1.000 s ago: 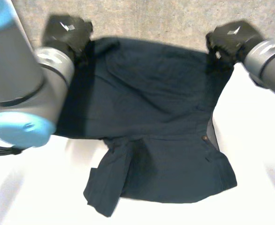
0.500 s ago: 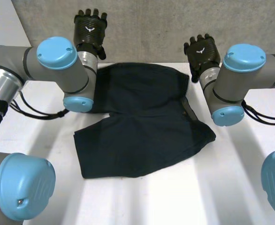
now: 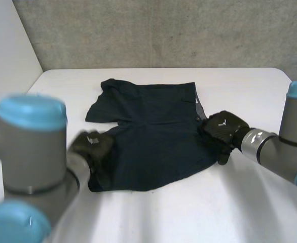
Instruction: Fold the shorts.
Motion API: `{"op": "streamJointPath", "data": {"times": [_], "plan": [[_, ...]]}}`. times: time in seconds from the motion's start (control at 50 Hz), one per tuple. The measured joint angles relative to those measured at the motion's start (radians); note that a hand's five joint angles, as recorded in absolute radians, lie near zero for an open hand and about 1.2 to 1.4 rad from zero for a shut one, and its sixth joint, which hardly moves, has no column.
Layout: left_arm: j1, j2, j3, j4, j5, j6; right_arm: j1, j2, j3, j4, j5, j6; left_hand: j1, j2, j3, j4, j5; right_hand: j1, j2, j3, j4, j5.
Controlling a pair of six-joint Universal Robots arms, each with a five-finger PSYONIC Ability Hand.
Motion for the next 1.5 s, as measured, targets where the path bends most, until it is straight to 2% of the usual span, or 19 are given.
{"op": "streamJointPath", "data": {"times": [0.12,0.16,0.18,0.22,0.44,0.5,0.58,0.6,0.7,0.84,0.9,1.0,1.06,1.14,1.22,1.38,1.42,1.48,1.5], "plan": [[-0.039,0.011,-0.163,0.146,0.027,-0.044,-0.012,0.066,0.037,-0.135,0.006,-0.034,0.000,0.001,0.000,0.001,0.002,0.081,0.100,0.097,0.100,0.091],[-0.039,0.001,-0.198,0.217,0.028,-0.045,-0.013,0.095,0.034,-0.170,0.009,-0.034,0.000,0.001,0.000,0.001,0.002,0.382,0.484,0.475,0.456,0.436],[-0.039,0.001,-0.198,0.217,0.028,-0.045,-0.013,0.095,0.034,-0.170,0.009,-0.034,0.000,0.001,0.000,0.001,0.002,0.382,0.484,0.475,0.456,0.436],[-0.035,-0.020,-0.215,0.285,0.027,-0.041,-0.016,0.114,0.026,-0.189,0.011,-0.027,0.002,0.005,0.001,0.002,0.003,0.532,0.732,0.714,0.721,0.695],[-0.020,-0.139,-0.172,0.369,0.022,-0.025,-0.019,0.069,0.052,-0.187,0.010,0.037,0.169,0.149,0.144,0.145,0.143,0.547,0.751,0.749,0.761,0.736],[-0.016,-0.190,-0.130,0.369,0.020,-0.024,-0.019,0.019,0.086,-0.186,0.007,0.054,0.352,0.326,0.327,0.314,0.307,0.547,0.751,0.749,0.763,0.736],[-0.005,-0.218,-0.094,0.369,0.018,-0.024,-0.020,-0.006,0.109,-0.186,0.008,0.059,0.715,0.686,0.684,0.684,0.670,0.547,0.751,0.749,0.763,0.736],[0.003,-0.221,-0.083,0.367,0.017,-0.024,-0.020,-0.011,0.116,-0.186,0.010,0.059,0.749,0.767,0.759,0.761,0.739,0.547,0.751,0.749,0.763,0.736],[0.023,-0.190,-0.071,0.361,0.018,-0.024,-0.021,-0.027,0.131,-0.181,0.016,0.053,0.749,0.788,0.781,0.785,0.744,0.547,0.751,0.749,0.763,0.736],[0.033,-0.024,-0.112,0.292,0.029,-0.016,-0.017,-0.120,0.147,-0.063,0.023,0.013,0.749,0.788,0.781,0.785,0.744,0.547,0.751,0.749,0.763,0.736],[0.031,0.063,-0.142,0.190,0.043,0.017,-0.017,-0.173,0.150,0.067,0.024,-0.046,0.749,0.788,0.781,0.785,0.744,0.547,0.751,0.749,0.764,0.736],[0.028,0.137,-0.186,0.002,0.075,0.122,-0.019,-0.227,0.163,0.313,0.044,-0.176,0.749,0.788,0.781,0.785,0.744,0.547,0.751,0.749,0.764,0.736],[0.027,0.175,-0.231,-0.150,0.102,0.265,-0.021,-0.261,0.188,0.516,0.091,-0.311,0.749,0.790,0.783,0.785,0.744,0.547,0.751,0.749,0.764,0.738],[0.031,0.195,-0.248,-0.195,0.114,0.361,-0.020,-0.283,0.194,0.587,0.128,-0.385,0.749,0.792,0.787,0.788,0.744,0.547,0.751,0.749,0.764,0.738],[0.037,0.197,-0.221,-0.143,0.117,0.419,-0.013,-0.290,0.169,0.545,0.151,-0.378,0.749,0.792,0.787,0.789,0.744,0.556,0.751,0.749,0.764,0.738],[0.041,0.046,0.010,0.136,0.098,0.425,-0.002,-0.180,0.014,0.385,0.172,-0.173,0.749,0.792,0.788,0.789,0.769,0.581,0.751,0.749,0.764,0.757],[0.041,-0.067,0.149,0.208,0.075,0.423,0.018,-0.101,-0.075,0.319,0.213,-0.113,0.749,0.792,0.788,0.789,0.769,0.581,0.751,0.749,0.764,0.759],[0.041,-0.128,0.225,0.230,0.060,0.422,0.028,-0.070,-0.111,0.293,0.234,-0.097,0.749,0.792,0.788,0.789,0.769,0.581,0.751,0.749,0.764,0.759],[0.041,-0.257,0.387,0.251,0.024,0.423,0.057,0.004,-0.197,0.229,0.286,-0.077,0.749,0.792,0.788,0.789,0.769,0.581,0.751,0.749,0.764,0.759]]}}
